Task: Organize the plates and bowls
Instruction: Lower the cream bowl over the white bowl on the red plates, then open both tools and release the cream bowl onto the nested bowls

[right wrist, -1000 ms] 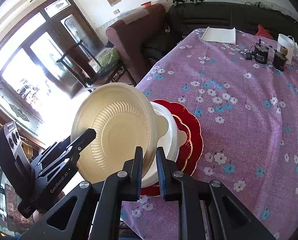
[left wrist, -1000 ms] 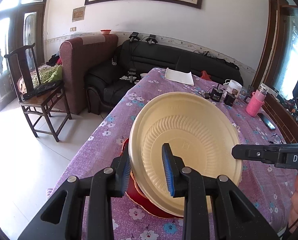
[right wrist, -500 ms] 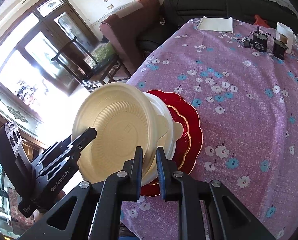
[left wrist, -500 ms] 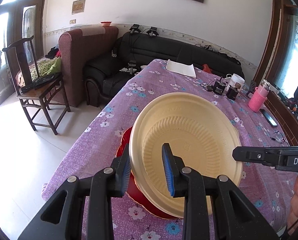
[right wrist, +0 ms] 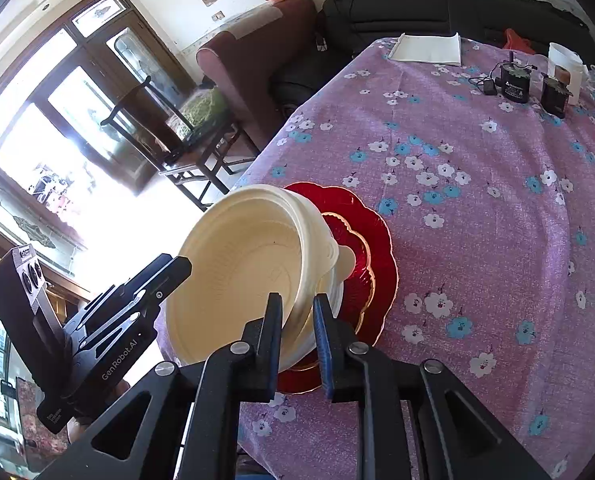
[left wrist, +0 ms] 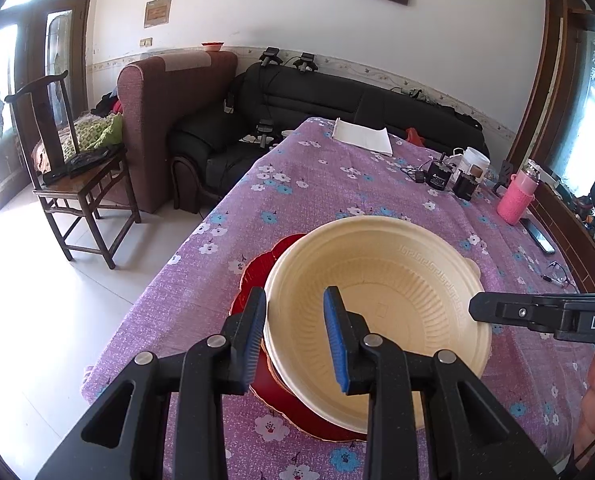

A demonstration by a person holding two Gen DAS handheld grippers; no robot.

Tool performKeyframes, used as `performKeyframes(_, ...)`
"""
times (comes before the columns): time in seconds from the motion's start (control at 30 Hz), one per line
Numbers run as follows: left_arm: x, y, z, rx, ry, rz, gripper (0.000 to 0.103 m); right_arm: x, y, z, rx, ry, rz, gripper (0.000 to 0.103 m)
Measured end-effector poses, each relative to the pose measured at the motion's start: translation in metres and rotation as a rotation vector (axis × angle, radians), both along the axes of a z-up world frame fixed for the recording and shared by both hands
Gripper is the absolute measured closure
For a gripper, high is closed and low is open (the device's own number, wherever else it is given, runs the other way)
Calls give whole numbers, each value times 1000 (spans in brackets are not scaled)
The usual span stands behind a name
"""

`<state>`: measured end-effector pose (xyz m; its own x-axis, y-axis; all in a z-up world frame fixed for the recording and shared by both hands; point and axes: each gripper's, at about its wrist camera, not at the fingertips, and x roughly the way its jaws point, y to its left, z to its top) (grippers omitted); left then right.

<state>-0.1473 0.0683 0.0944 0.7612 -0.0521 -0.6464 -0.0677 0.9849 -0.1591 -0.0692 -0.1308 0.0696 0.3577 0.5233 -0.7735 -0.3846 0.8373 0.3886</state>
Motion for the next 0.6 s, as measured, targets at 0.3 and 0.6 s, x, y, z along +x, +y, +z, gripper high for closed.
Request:
performKeyframes(0.3,1,-1,1,-1,0,4,74,1,-2,0,3,4,-4,84)
performKeyframes(0.6,-2,1,8,-21,-15,3,73,0,-19,7,23,-23,-33,84)
